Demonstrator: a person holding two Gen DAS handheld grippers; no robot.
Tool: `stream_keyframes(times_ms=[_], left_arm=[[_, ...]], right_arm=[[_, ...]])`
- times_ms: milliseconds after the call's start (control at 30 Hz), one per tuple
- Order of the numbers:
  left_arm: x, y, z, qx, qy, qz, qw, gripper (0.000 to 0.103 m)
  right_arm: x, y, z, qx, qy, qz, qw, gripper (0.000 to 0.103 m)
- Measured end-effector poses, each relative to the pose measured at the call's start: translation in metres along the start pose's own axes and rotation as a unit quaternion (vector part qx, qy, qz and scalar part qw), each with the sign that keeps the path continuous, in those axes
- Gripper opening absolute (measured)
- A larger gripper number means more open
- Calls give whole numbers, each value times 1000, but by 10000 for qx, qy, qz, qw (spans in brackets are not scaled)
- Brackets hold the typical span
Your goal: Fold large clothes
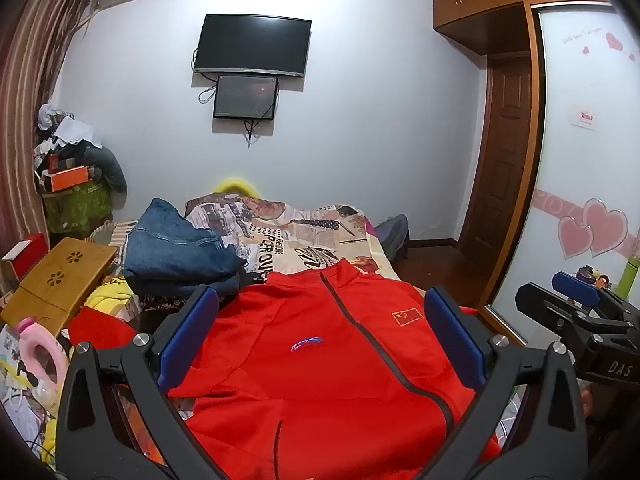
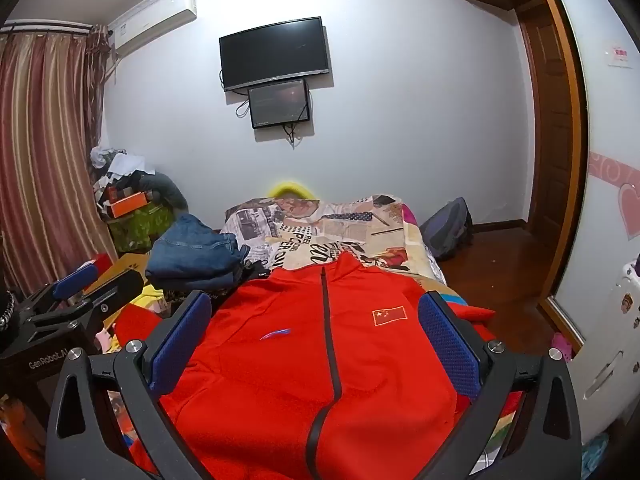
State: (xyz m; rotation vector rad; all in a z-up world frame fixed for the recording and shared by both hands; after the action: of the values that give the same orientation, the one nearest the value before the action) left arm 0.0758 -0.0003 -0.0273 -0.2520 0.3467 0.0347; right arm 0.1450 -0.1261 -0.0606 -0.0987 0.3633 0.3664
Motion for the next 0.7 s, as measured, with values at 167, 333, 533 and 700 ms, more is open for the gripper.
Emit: stream_keyframes(times_ms=[167, 333, 533, 700], left_arm=[[1, -1, 0, 92, 1, 52, 9999, 103], [6, 2, -8, 24, 15, 8, 10000, 103], [8, 8, -7, 24, 19, 16, 10000, 103], [7, 7, -7, 48, 15, 31, 10000, 103]], right_arm=[[0, 0, 0, 12, 1, -1, 10000, 103], [0, 1, 0, 25, -1, 5, 10000, 103], [1, 1, 0, 34, 13, 11, 10000, 103], [1, 1, 0, 37, 16, 10, 10000, 103]])
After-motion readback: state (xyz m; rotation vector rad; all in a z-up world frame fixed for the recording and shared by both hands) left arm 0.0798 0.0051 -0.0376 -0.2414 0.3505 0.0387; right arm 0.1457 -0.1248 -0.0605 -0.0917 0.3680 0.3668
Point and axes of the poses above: each gripper's, at about its wrist camera, not at the fingertips, and x roughly the way its jaws point, y to its left, z to its top, the point moved 8 cm from there along x, roughly the way its jaws point, and after that the axes turned 7 degrees about -x, right-handed, at the moved point
